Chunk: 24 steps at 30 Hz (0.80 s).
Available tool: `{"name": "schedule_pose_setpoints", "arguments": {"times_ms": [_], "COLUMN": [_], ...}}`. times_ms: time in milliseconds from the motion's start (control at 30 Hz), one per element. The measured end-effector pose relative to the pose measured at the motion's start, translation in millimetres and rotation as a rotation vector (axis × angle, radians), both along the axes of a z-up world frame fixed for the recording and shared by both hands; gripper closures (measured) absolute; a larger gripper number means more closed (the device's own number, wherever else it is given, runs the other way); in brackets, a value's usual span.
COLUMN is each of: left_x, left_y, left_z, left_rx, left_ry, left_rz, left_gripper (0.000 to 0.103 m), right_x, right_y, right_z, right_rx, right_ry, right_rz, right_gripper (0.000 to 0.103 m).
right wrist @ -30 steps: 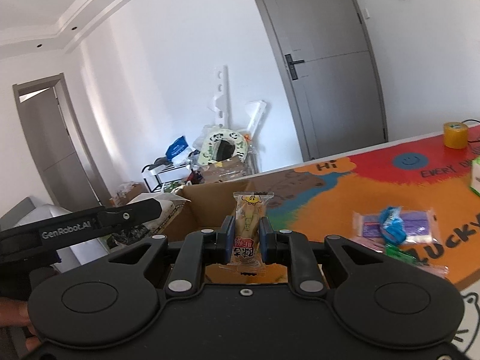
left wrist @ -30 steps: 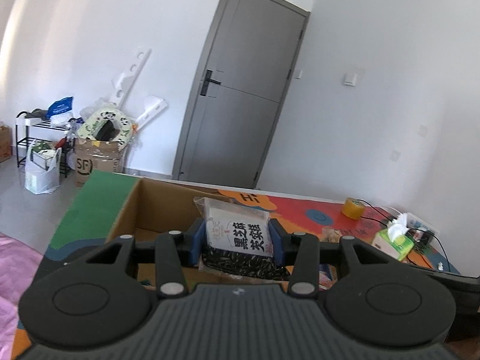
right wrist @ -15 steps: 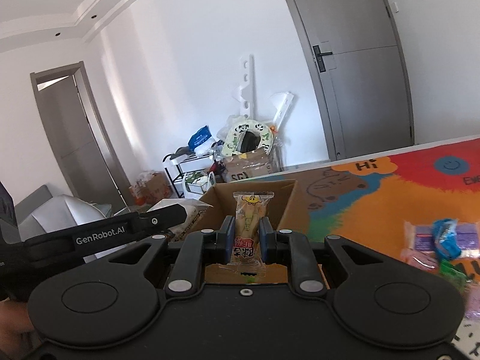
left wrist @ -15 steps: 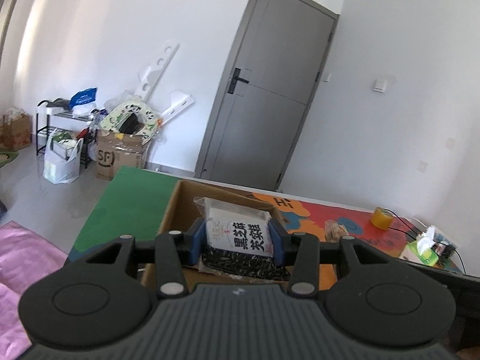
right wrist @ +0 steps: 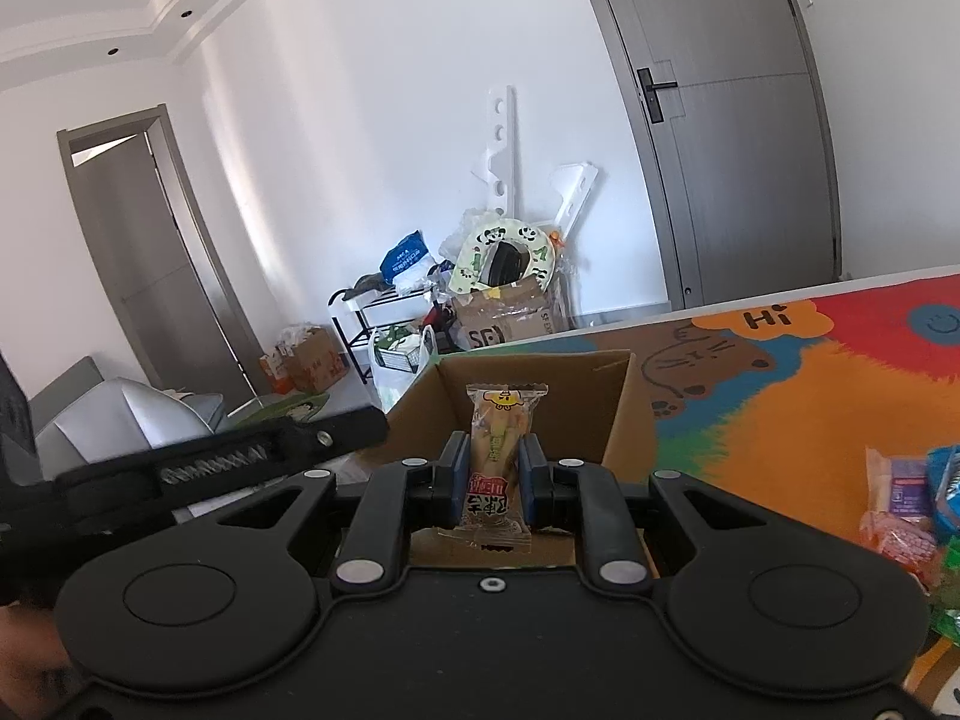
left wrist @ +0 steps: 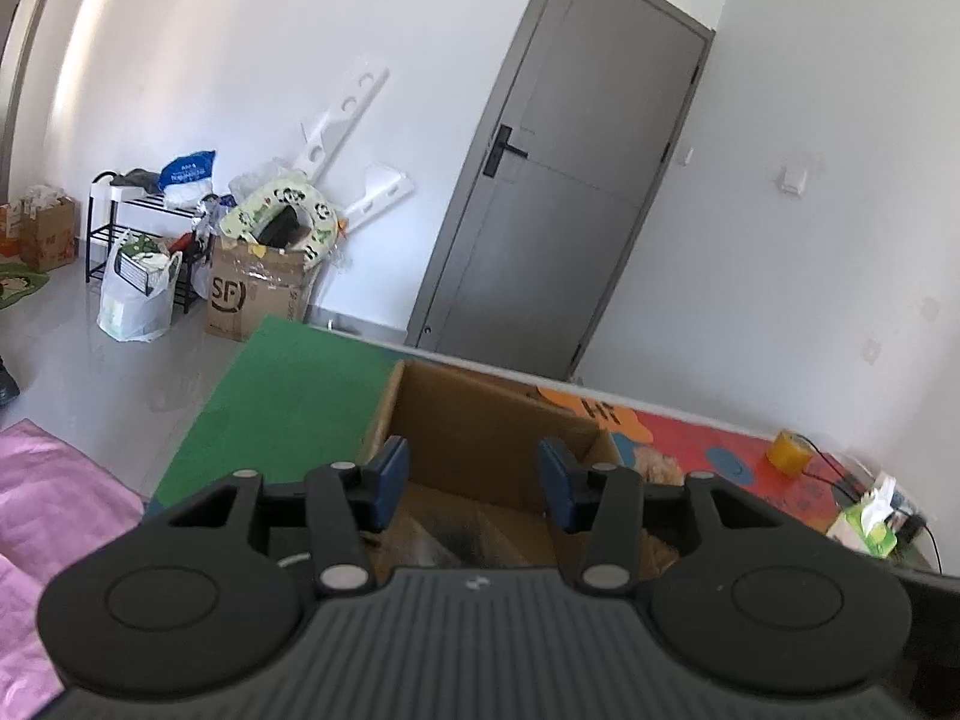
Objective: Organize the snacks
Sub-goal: 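Carry both packs into the cardboard box and open both grippers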
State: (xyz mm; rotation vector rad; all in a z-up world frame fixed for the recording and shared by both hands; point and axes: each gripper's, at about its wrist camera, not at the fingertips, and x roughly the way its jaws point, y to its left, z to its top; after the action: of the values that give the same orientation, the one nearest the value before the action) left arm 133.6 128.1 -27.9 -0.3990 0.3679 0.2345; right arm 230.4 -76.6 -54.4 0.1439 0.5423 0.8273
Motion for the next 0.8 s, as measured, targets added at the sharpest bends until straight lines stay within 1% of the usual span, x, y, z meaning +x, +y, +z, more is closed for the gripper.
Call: {"name": "schedule_pose_setpoints", "arguments": {"times_ms": [167,233,267,333,367,400,433,500,567,633,800], "left_x": [-9.3,-13.0,-15.2,-16.2,-17.6,-18.5,-19.2,-19.5,-18.5,-18.1,-21.9], "left_y": [2.7,1.2,0.0,-1.8,-3.2,-4.5,-6.8,-10.8,-14.0,-18.8,-33.7], "left_z": [4.7,5.7,5.8,6.4,6.5,6.8,7.2,7.7,8.4,9.5,10.3], "left_rx": [-0.01,-0.011,-0.009,-0.006,-0.004,-0.001,0.001,0.0,-0.004,-0.003,0.006], "left_ry": [-0.002,0.001,0.005,0.015,0.018,0.018,0.018,0.024,0.033,0.04,0.042], "left_rz": [0.017,0.023,0.025,0.026,0.026,0.024,0.024,0.024,0.025,0.022,0.012], "left_gripper": [0.053,0.05,0.047,0.039,0.033,0.029,0.028,0.022,0.019,0.017,0.008], "right_x": [3.0,3.0,3.4,2.3,1.8,1.3,0.5,-1.2,-3.8,-5.7,-13.8], "right_y": [7.6,8.7,7.5,2.0,-0.8,-4.1,-8.1,-15.8,-25.0,-35.4,-61.5], "right_z": [-3.1,-2.9,-3.0,-3.7,-4.0,-4.5,-5.0,-4.8,-4.2,-3.6,-1.5], "right_rx": [0.0,-0.007,-0.005,0.003,0.005,0.008,0.01,0.01,0.011,0.013,0.015], "right_ry": [0.002,0.011,0.016,0.02,0.025,0.031,0.038,0.039,0.04,0.046,0.033], "right_rz": [0.011,0.004,-0.004,-0.012,-0.013,-0.017,-0.023,-0.036,-0.052,-0.065,-0.106], "right_gripper": [0.084,0.077,0.07,0.069,0.068,0.066,0.064,0.055,0.05,0.048,0.032]}}
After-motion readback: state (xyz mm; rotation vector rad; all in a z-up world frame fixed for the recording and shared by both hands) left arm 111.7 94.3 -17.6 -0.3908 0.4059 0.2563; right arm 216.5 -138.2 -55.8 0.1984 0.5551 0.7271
